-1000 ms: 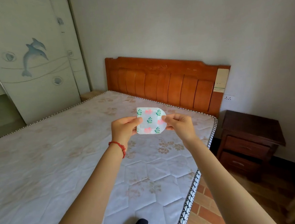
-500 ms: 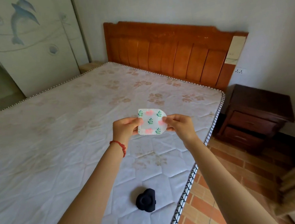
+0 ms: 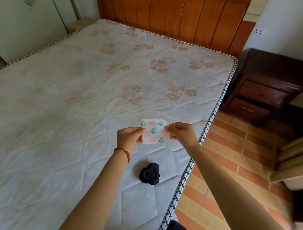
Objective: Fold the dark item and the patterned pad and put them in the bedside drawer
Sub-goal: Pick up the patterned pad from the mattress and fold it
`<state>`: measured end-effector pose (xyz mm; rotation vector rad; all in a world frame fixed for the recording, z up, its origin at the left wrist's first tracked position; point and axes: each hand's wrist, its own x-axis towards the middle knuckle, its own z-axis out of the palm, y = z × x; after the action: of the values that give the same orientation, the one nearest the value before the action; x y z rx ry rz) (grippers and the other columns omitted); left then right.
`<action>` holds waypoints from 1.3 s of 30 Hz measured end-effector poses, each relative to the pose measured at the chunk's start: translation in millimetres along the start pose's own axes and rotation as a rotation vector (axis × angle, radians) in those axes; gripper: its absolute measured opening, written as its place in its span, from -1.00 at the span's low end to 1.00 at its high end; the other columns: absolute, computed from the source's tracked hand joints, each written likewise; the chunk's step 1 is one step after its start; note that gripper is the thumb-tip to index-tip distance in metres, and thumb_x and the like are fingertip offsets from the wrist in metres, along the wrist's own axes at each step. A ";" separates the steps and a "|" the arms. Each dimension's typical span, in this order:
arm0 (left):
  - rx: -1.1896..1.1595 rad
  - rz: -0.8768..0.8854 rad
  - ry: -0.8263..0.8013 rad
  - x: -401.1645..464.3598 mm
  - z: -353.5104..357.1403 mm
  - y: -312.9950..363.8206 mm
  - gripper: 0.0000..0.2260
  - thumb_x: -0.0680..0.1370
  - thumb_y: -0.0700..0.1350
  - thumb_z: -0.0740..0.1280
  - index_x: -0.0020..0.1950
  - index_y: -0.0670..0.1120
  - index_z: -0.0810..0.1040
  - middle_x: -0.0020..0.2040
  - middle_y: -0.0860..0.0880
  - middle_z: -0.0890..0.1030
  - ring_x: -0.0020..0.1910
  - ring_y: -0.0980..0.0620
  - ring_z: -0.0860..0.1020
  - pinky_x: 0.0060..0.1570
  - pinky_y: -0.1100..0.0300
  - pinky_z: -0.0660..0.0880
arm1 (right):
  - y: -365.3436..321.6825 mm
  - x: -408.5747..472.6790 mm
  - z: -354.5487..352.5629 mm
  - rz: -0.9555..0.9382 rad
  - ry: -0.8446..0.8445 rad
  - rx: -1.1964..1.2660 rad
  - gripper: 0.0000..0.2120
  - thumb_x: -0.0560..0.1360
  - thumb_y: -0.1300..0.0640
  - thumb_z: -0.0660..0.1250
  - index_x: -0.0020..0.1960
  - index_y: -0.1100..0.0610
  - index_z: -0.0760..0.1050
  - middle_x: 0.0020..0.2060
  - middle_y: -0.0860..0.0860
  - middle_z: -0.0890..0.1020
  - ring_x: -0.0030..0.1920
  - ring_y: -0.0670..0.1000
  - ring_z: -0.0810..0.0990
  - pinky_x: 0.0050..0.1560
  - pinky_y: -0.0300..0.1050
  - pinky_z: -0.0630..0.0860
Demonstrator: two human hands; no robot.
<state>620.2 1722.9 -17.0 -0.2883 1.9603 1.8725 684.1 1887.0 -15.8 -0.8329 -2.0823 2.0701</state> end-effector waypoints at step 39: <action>0.180 -0.462 0.163 82.5 -14.3 -238.6 -0.88 0.20 -0.16 0.49 -0.52 0.00 0.62 -0.24 -0.17 0.64 -0.05 -0.31 0.62 0.00 -0.21 0.55 | 253.2 58.0 41.1 0.464 -0.070 -0.273 -0.91 0.39 0.25 0.44 -0.14 0.26 0.61 -0.37 0.01 0.58 -0.29 0.08 0.55 -0.05 0.09 0.57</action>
<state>645.2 1701.7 -267.8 -0.7856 1.9394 1.4064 696.0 1858.2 -276.9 -1.4223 -2.4334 2.0553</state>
